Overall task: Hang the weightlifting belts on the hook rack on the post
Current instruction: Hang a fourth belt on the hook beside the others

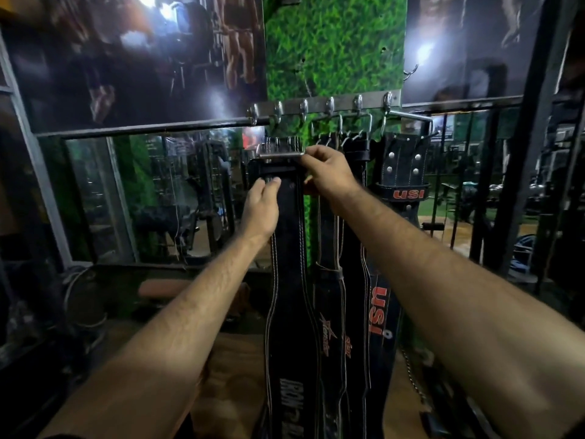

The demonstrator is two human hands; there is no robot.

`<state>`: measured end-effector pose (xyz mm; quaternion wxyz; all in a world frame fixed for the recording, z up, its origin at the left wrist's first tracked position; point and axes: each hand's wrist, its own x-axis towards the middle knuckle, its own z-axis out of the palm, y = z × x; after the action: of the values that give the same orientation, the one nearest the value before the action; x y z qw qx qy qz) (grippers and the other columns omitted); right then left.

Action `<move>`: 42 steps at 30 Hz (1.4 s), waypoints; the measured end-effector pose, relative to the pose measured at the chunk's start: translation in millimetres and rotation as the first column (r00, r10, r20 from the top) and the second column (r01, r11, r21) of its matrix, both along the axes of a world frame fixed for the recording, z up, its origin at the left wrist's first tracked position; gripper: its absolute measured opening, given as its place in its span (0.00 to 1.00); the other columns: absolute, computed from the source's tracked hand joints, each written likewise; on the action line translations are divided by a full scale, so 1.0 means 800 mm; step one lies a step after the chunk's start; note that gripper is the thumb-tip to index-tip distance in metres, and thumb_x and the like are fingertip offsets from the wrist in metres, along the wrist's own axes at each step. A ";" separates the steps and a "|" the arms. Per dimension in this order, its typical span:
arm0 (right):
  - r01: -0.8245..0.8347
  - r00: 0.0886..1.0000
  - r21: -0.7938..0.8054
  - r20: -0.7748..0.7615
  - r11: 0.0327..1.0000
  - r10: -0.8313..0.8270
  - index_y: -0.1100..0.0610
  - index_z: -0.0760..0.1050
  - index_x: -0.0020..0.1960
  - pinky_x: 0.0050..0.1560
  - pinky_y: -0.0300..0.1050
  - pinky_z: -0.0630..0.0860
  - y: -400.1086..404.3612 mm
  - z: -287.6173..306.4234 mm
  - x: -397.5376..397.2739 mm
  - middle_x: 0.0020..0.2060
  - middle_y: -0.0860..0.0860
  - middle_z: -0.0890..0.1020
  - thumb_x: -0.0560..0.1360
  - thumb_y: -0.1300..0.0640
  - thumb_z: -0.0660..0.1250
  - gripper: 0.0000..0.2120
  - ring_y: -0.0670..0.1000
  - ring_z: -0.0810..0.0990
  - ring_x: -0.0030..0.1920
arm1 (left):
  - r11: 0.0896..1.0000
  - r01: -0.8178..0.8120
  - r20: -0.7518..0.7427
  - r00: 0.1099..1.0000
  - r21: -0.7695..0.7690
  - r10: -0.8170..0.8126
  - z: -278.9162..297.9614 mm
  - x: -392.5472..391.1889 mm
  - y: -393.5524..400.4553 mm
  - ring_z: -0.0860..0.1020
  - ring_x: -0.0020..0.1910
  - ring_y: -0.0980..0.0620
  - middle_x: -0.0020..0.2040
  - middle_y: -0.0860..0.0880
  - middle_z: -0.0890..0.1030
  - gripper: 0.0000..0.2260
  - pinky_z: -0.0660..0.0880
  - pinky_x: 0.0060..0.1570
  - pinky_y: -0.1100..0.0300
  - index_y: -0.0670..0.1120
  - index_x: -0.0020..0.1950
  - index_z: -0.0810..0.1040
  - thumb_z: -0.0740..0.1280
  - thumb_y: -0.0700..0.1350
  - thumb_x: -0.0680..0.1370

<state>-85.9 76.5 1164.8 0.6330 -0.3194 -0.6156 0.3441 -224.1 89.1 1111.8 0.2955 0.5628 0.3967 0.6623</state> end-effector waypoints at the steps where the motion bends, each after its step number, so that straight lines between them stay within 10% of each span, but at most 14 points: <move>1: 0.054 0.998 0.024 0.013 0.998 -0.054 0.58 0.76 0.44 0.22 0.36 0.72 0.006 -0.001 0.001 0.34 0.51 0.76 0.79 0.64 0.66 0.06 0.41 0.74 0.23 | 1.000 -0.026 -0.071 0.997 0.000 0.026 -0.002 0.002 -0.001 0.73 0.71 0.40 0.72 0.40 0.75 0.34 0.65 0.75 0.47 0.40 0.72 0.71 0.63 0.64 0.75; 4: 0.168 0.986 0.064 -0.006 0.984 -0.168 0.62 0.80 0.50 0.23 0.36 0.72 0.022 -0.009 0.003 0.35 0.50 0.79 0.79 0.64 0.67 0.03 0.42 0.75 0.25 | 0.983 -0.075 -0.087 0.992 0.168 0.091 -0.002 -0.002 0.002 0.79 0.56 0.45 0.60 0.44 0.79 0.23 0.76 0.62 0.44 0.53 0.66 0.69 0.62 0.60 0.74; 7: 0.229 0.973 0.165 -0.009 0.959 -0.231 0.62 0.79 0.56 0.28 0.32 0.73 0.038 -0.008 0.010 0.38 0.48 0.80 0.78 0.66 0.67 0.08 0.36 0.77 0.28 | 0.952 0.085 -0.088 0.994 0.294 -0.062 0.020 -0.008 0.025 0.74 0.66 0.53 0.71 0.48 0.72 0.30 0.72 0.68 0.56 0.52 0.79 0.61 0.62 0.50 0.77; 12: 0.302 0.939 0.272 0.079 0.914 -0.334 0.59 0.78 0.63 0.40 0.37 0.77 0.066 0.001 0.018 0.43 0.49 0.83 0.77 0.64 0.68 0.15 0.42 0.80 0.38 | 0.928 0.114 -0.098 0.992 0.354 -0.084 0.060 0.005 0.075 0.79 0.62 0.51 0.61 0.50 0.82 0.15 0.75 0.68 0.50 0.47 0.64 0.80 0.61 0.38 0.81; 16: 0.369 0.914 0.216 0.092 0.904 -0.395 0.61 0.80 0.55 0.50 0.47 0.81 0.088 0.006 0.022 0.44 0.52 0.84 0.78 0.57 0.70 0.09 0.47 0.81 0.43 | 0.970 0.107 0.029 0.993 0.220 -0.116 0.084 0.017 0.107 0.80 0.40 0.50 0.40 0.47 0.83 0.13 0.79 0.44 0.55 0.41 0.46 0.84 0.66 0.48 0.82; 19: 0.504 0.821 0.200 0.191 0.840 -0.538 0.56 0.84 0.48 0.51 0.56 0.83 0.104 0.026 0.019 0.42 0.52 0.87 0.75 0.45 0.69 0.15 0.52 0.85 0.44 | 0.993 0.120 0.125 0.985 0.021 -0.121 0.106 0.023 0.138 0.85 0.43 0.43 0.38 0.48 0.85 0.15 0.84 0.50 0.46 0.48 0.36 0.83 0.70 0.56 0.77; 25: 0.726 0.584 0.193 0.332 0.660 -0.740 0.52 0.83 0.57 0.46 0.42 0.76 0.112 0.085 0.003 0.50 0.52 0.86 0.77 0.42 0.67 0.17 0.54 0.84 0.50 | 0.995 0.073 0.243 0.969 -0.066 -0.055 0.160 0.035 0.159 0.81 0.46 0.49 0.49 0.47 0.83 0.16 0.80 0.51 0.58 0.40 0.54 0.81 0.73 0.53 0.77; 28: 0.749 0.563 0.149 0.370 0.645 -0.739 0.52 0.80 0.58 0.46 0.40 0.71 0.121 0.092 0.003 0.52 0.51 0.85 0.77 0.43 0.68 0.16 0.53 0.82 0.52 | 0.991 0.072 0.274 0.961 -0.115 -0.038 0.165 0.038 0.176 0.83 0.52 0.41 0.54 0.43 0.84 0.16 0.83 0.54 0.46 0.42 0.52 0.81 0.75 0.53 0.74; 33: 0.767 0.511 0.199 0.387 0.610 -0.768 0.53 0.76 0.59 0.53 0.49 0.78 0.118 0.055 -0.006 0.54 0.53 0.84 0.77 0.40 0.66 0.19 0.58 0.82 0.55 | 0.994 0.060 0.242 0.970 -0.096 -0.036 0.129 0.041 0.173 0.80 0.42 0.50 0.43 0.47 0.81 0.16 0.78 0.46 0.59 0.44 0.42 0.77 0.70 0.56 0.78; 42: 0.552 0.819 0.137 0.093 0.822 -0.566 0.52 0.80 0.51 0.39 0.42 0.79 0.127 -0.073 -0.004 0.36 0.45 0.83 0.74 0.50 0.75 0.09 0.43 0.82 0.36 | 0.945 0.322 0.198 0.924 0.058 -0.327 0.039 0.021 0.153 0.83 0.51 0.59 0.50 0.49 0.86 0.11 0.79 0.55 0.61 0.45 0.50 0.83 0.69 0.53 0.79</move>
<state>-88.8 177.8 1106.5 0.6804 -0.4742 -0.5515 0.0893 -207.1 211.8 1143.0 0.4332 0.5531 0.2574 0.6634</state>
